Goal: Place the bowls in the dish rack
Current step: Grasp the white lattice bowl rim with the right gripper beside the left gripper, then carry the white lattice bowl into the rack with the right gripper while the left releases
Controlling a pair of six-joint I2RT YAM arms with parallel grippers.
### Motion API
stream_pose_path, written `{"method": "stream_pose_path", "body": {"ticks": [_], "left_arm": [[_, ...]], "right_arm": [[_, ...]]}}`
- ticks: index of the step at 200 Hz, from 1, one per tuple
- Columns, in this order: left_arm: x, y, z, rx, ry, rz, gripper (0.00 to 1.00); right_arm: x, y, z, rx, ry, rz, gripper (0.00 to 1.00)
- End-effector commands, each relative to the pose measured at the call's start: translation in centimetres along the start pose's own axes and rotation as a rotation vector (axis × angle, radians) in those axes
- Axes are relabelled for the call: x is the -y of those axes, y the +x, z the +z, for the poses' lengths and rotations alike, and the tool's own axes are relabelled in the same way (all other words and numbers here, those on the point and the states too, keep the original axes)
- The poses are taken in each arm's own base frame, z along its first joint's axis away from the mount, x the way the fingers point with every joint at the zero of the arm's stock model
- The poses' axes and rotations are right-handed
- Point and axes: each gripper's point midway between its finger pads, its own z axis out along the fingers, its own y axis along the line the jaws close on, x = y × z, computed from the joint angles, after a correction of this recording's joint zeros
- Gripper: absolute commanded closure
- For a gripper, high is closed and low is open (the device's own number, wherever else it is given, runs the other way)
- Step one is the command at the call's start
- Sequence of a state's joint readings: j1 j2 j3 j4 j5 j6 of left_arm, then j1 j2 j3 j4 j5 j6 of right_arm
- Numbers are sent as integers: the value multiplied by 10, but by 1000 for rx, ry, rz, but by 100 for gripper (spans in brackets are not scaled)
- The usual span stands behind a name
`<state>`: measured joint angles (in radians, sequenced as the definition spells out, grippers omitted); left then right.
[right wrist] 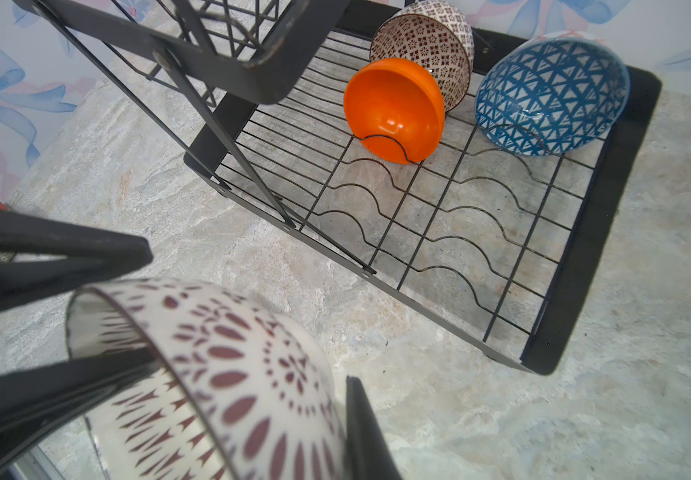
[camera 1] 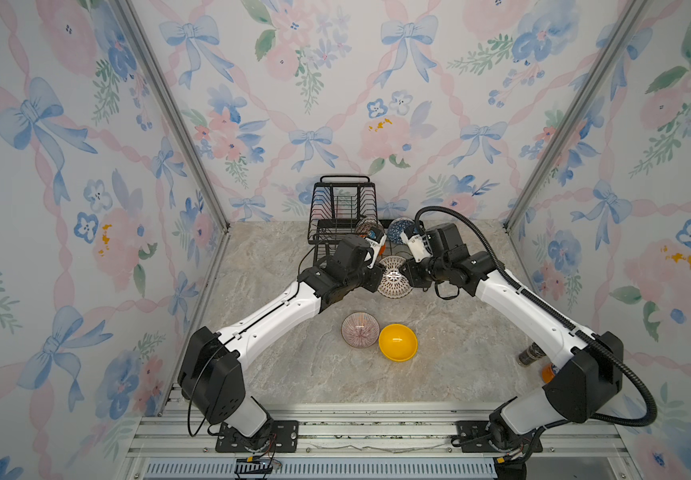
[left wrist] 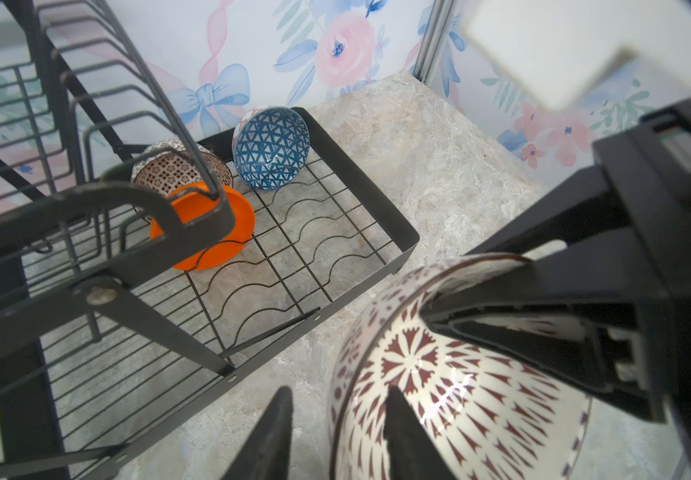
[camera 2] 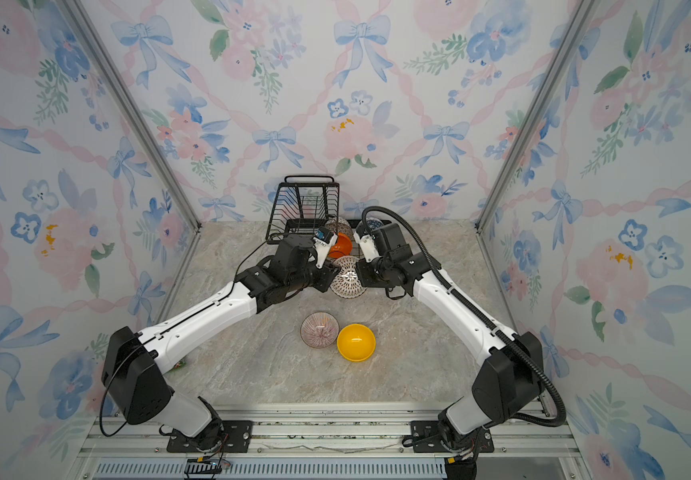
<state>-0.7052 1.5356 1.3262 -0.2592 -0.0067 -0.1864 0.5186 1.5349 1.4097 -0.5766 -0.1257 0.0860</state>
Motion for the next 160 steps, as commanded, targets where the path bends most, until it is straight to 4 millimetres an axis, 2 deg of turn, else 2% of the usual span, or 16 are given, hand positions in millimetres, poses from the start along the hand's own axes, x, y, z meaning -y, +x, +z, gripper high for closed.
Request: {"method": "stream_pose_path", "body": {"ticks": [1,18,43,92,144,160], "left_arm": [[-2,-8,-16,32,13,-1,35],[-5,-5,-20,24,3,-4,18],[-11,1,-26,9,-17,-8,2],[-29,14,-36,-11,-54,-36,2],[-39,22,-40,-36,-72,-48,2],[-42,26,-40,-45,-80,-53,2]], "right_arm": [[3,-15,-15,54,17,-22,100],[7,-17,-15,62,36,-39,100],[20,-25,-14,94,86,-74,100],[49,-51,-16,213,214,-186,100],[84,-74,-7,342,364,-322,100],[88,-81,-2,406,404,-403,100]]}}
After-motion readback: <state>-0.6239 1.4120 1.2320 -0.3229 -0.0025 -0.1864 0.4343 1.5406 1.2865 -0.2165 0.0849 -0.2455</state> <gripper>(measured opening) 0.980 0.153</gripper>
